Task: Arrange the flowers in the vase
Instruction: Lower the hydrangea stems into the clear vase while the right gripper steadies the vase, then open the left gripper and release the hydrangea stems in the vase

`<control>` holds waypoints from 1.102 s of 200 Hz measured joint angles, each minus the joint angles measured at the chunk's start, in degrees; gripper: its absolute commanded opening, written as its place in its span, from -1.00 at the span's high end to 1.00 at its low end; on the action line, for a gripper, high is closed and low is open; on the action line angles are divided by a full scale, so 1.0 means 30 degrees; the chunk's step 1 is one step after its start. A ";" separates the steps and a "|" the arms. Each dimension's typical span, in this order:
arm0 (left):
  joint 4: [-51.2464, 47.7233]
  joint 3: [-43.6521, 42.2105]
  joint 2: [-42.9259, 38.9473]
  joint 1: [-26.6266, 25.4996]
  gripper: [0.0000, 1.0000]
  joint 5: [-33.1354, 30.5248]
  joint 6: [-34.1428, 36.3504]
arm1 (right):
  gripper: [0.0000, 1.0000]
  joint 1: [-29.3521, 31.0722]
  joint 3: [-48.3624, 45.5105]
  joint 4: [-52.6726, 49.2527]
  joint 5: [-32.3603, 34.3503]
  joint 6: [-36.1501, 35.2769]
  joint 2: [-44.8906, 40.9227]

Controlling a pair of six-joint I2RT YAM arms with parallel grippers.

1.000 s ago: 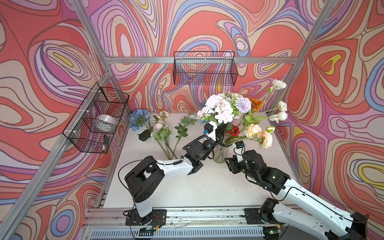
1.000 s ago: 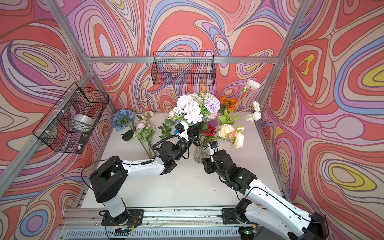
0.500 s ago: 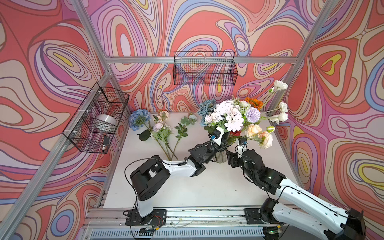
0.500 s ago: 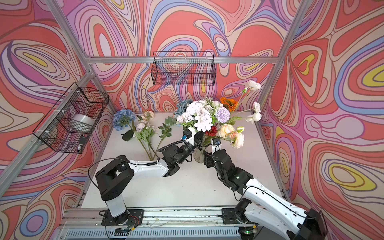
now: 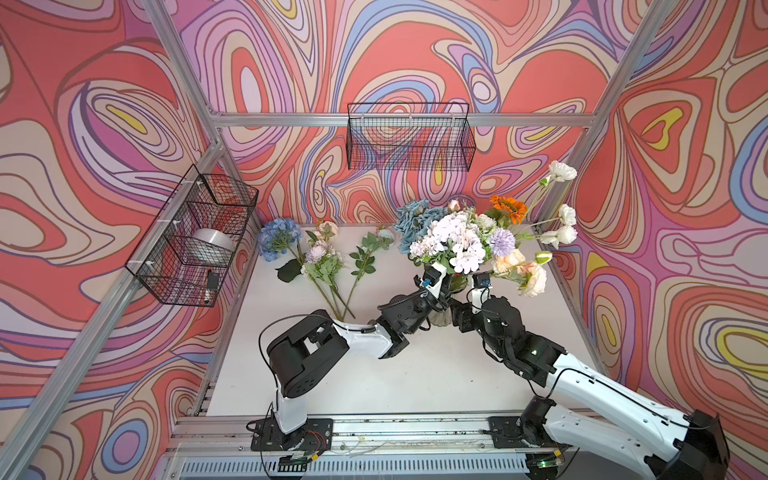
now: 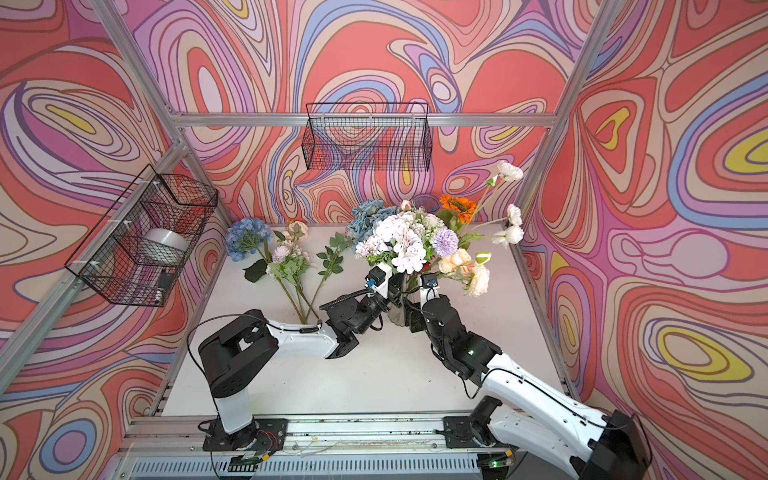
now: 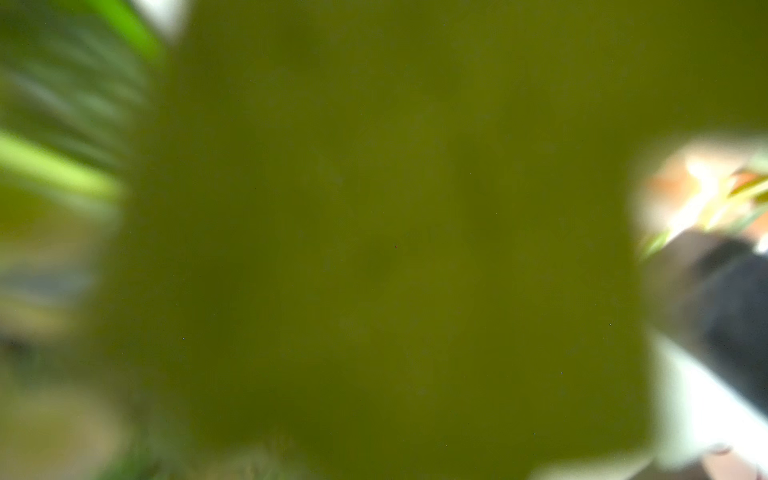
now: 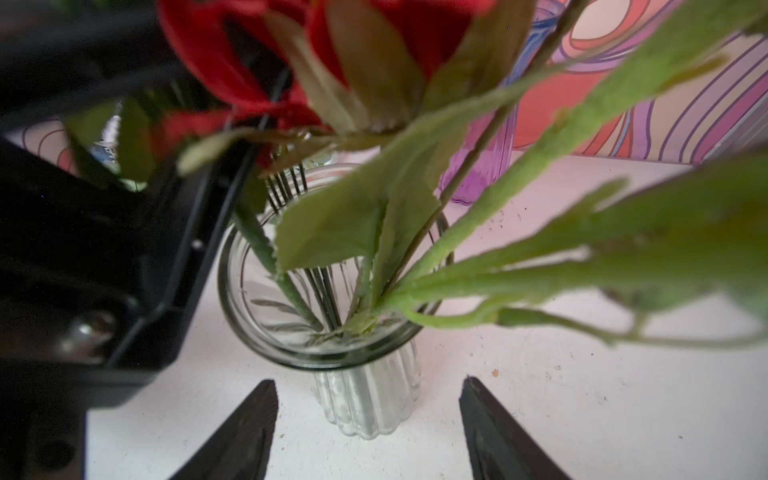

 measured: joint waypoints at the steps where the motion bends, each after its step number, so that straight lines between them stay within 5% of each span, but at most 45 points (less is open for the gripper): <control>1: 0.0000 -0.0036 0.0000 0.0000 0.37 -0.0007 -0.0007 | -0.44 0.0000 0.0007 0.0000 0.0000 0.0000 0.0000; 31: -0.0299 -0.0845 -0.0051 -0.0058 -0.03 -0.0488 -0.0248 | -0.44 -0.0015 0.0452 -0.0087 0.0015 -0.0066 0.0007; 91: -0.0656 -0.1617 -0.1282 -0.0138 -0.05 -0.0765 -0.0998 | -0.45 -0.0051 0.0561 -0.0146 -0.0168 -0.0029 -0.0051; 220: -0.0736 -0.1865 -0.1829 -0.0182 0.81 -0.1392 -0.1654 | -0.13 -0.0051 0.3730 -0.1974 -0.5610 0.1311 -0.2040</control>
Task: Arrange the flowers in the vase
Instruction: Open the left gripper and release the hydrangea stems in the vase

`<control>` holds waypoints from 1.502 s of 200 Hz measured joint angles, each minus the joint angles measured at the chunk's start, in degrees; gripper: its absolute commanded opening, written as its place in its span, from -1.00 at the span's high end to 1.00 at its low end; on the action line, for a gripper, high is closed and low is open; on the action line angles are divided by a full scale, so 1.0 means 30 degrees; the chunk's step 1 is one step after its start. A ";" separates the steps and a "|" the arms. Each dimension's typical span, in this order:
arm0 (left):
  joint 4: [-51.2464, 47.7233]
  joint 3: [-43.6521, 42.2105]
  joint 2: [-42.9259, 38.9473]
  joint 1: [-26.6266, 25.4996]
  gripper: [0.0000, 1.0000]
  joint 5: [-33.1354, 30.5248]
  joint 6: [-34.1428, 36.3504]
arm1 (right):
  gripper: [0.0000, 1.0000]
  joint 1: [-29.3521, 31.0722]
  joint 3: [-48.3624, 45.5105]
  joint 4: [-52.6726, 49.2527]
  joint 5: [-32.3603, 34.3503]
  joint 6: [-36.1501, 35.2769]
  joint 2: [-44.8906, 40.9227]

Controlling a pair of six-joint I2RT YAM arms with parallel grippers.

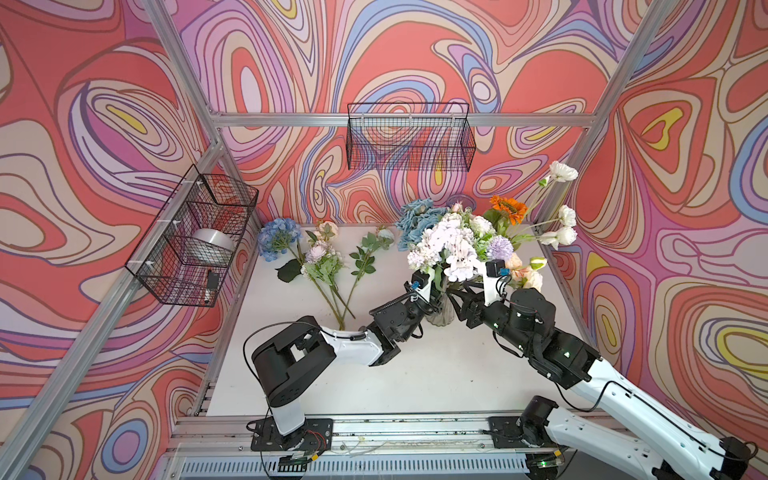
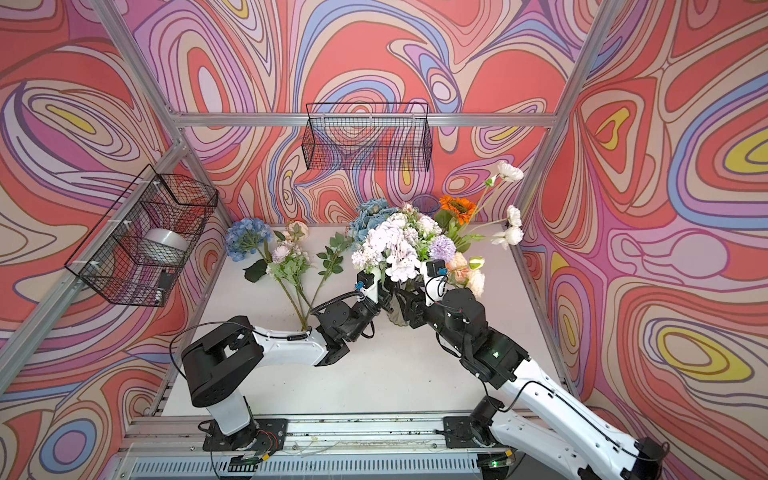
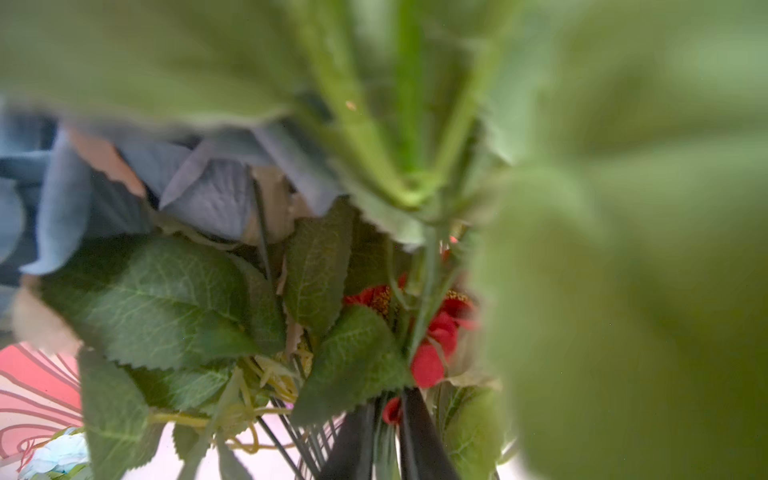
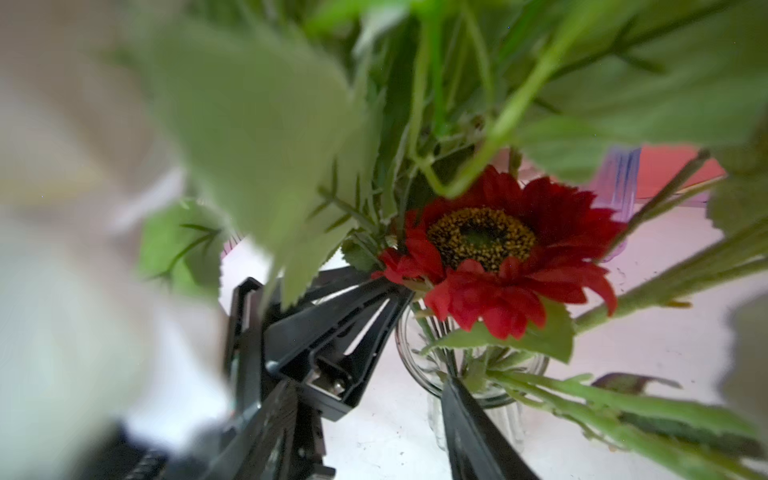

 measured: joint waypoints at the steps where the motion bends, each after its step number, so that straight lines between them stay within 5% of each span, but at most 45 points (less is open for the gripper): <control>1: 0.0000 0.0007 0.0015 0.0000 0.82 -0.0007 0.0007 | -0.13 0.0000 0.0000 0.0015 -0.0022 0.0007 0.0000; 142: 0.0015 -0.0066 0.0240 -0.0015 0.80 -0.0146 0.0022 | 0.23 0.0000 0.0925 0.5872 0.1727 -0.1588 0.3614; 169: 0.0015 -0.0066 0.0240 -0.0007 0.77 -0.0146 0.0022 | 0.61 0.0000 0.0925 0.7264 0.2076 -0.2353 0.4320; 195: 0.0015 -0.0313 0.0211 0.0051 0.38 -0.0306 0.0015 | 1.00 0.0000 0.0933 0.8014 0.2018 -0.3198 0.5093; 245: -0.0146 -0.3271 -0.2215 0.0044 -0.46 -0.0357 -0.1173 | 1.00 0.0000 0.0933 0.8043 0.0954 -0.3971 0.5282; 300: -0.2965 -0.5880 -0.7657 0.0044 -0.82 -0.0568 -0.2856 | 1.00 0.0058 0.1574 0.7614 -0.0044 -0.4670 0.5850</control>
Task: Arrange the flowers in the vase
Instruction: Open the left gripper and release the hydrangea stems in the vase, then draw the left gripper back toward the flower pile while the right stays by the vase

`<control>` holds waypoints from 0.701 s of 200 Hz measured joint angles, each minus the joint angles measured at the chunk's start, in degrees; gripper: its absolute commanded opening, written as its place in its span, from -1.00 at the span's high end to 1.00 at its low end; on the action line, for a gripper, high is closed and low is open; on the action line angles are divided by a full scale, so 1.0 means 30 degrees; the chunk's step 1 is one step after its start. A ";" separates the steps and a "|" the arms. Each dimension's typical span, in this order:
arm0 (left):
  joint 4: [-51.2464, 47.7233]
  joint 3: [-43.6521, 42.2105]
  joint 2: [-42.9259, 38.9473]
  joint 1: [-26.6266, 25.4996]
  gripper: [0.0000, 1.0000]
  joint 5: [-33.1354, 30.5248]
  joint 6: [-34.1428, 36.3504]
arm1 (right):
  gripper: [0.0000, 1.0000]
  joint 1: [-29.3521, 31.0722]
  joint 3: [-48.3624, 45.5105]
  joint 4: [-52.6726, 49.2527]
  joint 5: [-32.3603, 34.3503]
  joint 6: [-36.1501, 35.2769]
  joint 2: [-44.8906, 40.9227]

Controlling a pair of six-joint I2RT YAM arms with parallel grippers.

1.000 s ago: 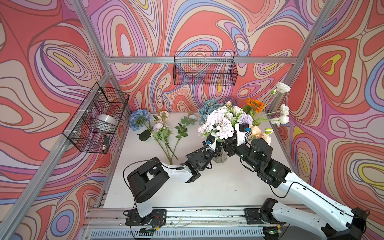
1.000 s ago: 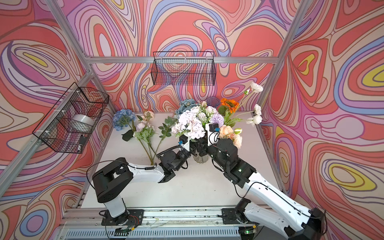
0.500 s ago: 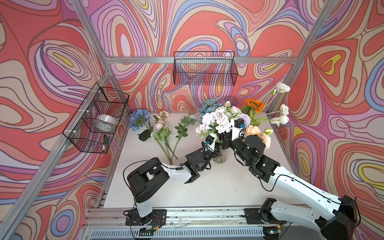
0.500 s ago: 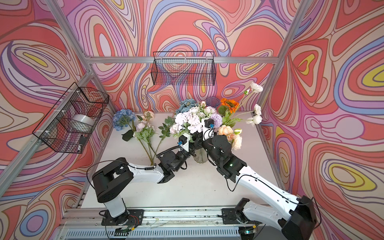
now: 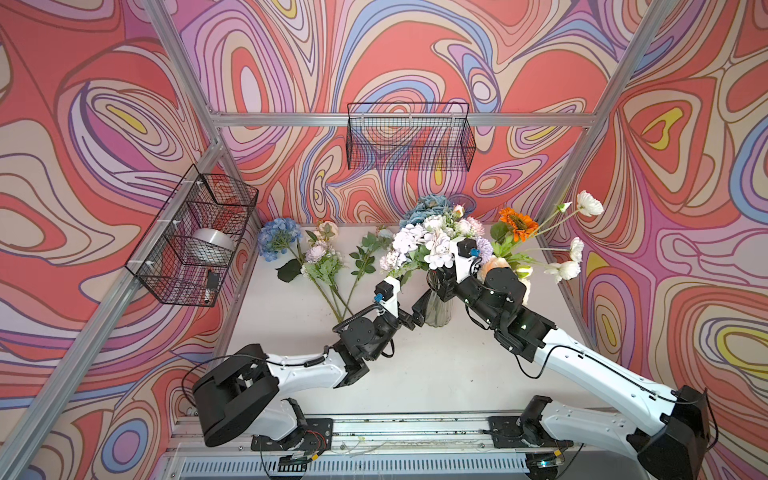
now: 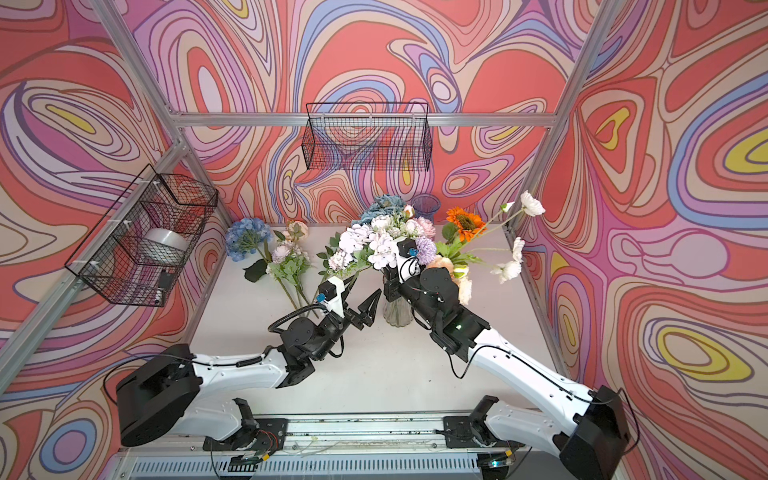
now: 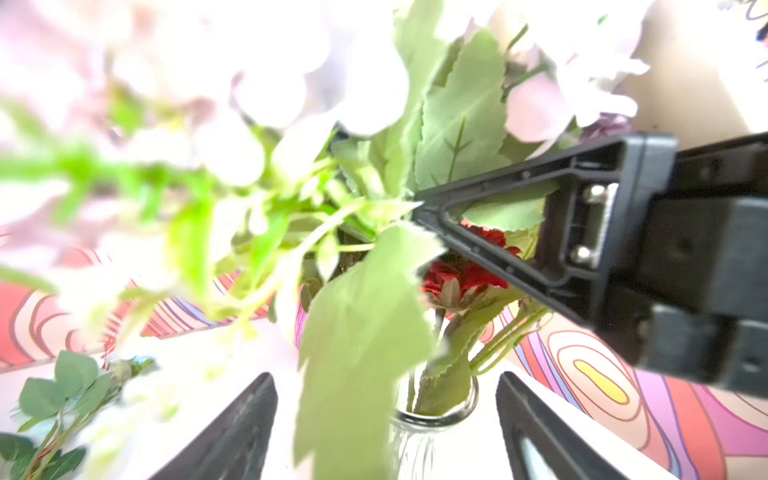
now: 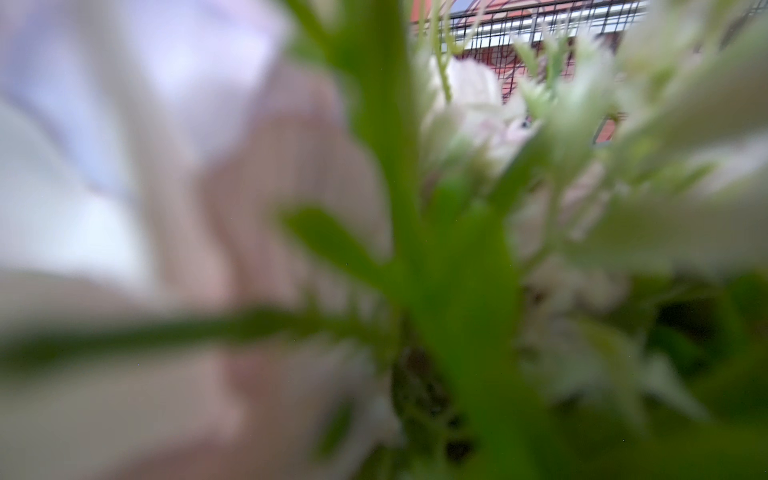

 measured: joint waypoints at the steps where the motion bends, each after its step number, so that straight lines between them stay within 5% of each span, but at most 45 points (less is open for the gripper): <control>1: -0.0044 -0.0015 -0.0051 0.0000 -0.82 -0.0022 0.0000 | 1.00 0.0015 0.0051 -0.0036 -0.0015 -0.0029 0.0044; 140: -0.1821 -0.1887 -0.1610 0.1224 -0.81 -0.1661 0.0321 | 1.00 0.0335 -0.0211 -0.4167 0.1654 -0.1027 -0.0211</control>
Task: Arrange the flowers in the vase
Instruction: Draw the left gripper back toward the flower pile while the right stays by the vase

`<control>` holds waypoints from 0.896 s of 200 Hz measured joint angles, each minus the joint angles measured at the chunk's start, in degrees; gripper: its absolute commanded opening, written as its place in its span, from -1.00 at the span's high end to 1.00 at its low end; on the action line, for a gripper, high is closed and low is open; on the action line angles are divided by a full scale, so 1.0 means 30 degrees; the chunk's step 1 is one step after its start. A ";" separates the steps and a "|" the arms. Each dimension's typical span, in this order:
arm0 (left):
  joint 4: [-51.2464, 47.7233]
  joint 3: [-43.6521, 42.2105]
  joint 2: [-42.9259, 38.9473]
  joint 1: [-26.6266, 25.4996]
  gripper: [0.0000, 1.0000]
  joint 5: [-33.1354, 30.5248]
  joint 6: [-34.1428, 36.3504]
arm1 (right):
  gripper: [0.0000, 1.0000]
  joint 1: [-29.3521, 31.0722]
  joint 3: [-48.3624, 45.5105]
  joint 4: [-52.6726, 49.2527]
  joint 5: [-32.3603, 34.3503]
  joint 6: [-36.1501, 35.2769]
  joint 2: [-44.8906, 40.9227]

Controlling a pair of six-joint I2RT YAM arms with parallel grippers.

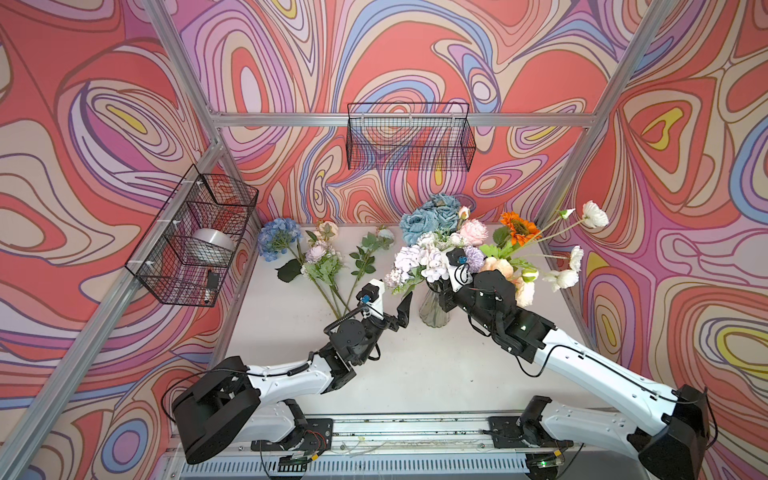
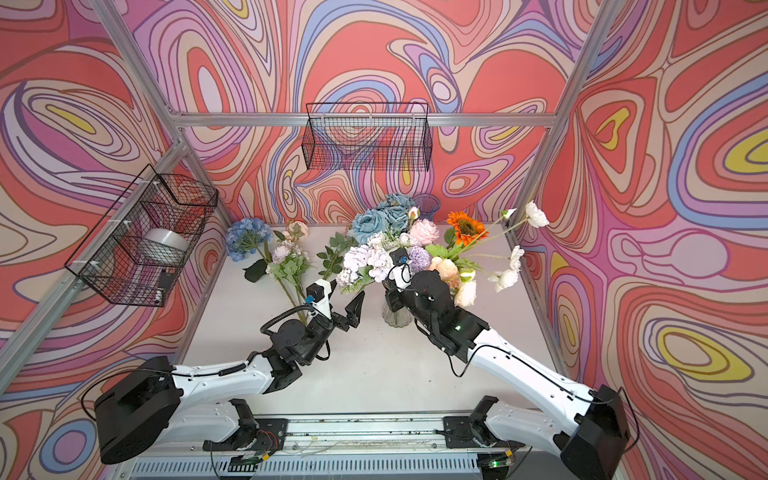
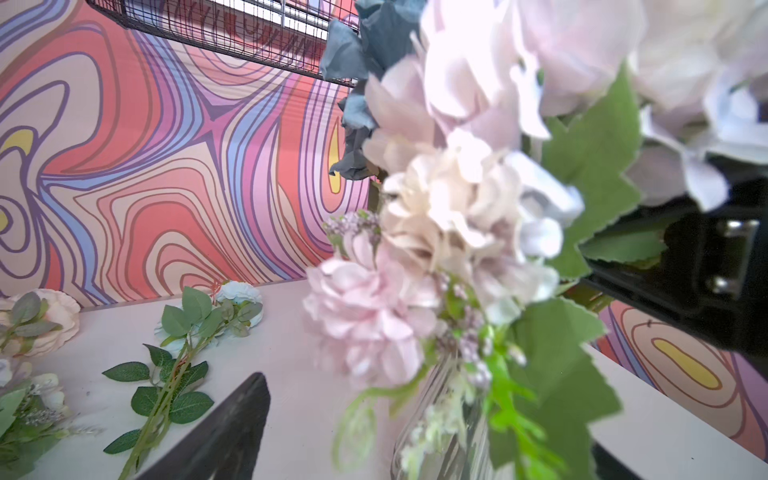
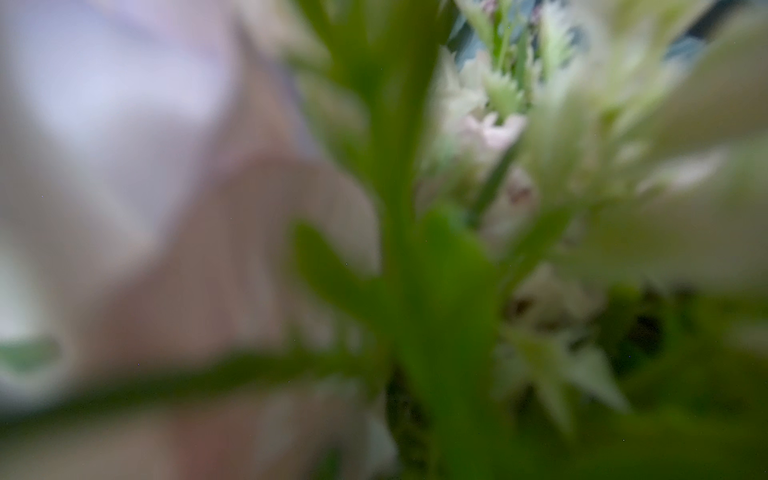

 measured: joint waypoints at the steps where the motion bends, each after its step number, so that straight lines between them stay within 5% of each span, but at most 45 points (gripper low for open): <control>1: 0.0000 0.0000 0.0000 0.0007 -0.81 0.0000 0.0000 | 1.00 0.0000 -0.0007 -0.0007 0.0007 0.0000 0.0000; 67: 0.0000 0.0000 0.0000 0.0051 -0.80 -0.0561 0.0270 | 0.99 0.0095 -0.0845 -0.0211 0.0852 0.0204 0.0117; 95: 0.0000 -0.0058 -0.0117 0.0058 -0.80 -0.0714 0.0270 | 0.79 0.0102 -0.0838 -0.0444 0.0954 0.0488 0.0299; 130: -0.0066 -0.0226 -0.0510 0.0058 -0.80 -0.0860 0.0270 | 0.23 0.0102 -0.0801 -0.1705 0.0583 0.1370 -0.0080; 179: -0.0204 -0.0656 -0.1246 0.0073 -0.81 -0.1100 0.0262 | 0.02 0.0102 -0.0801 -0.4073 -0.1042 0.3446 -0.2652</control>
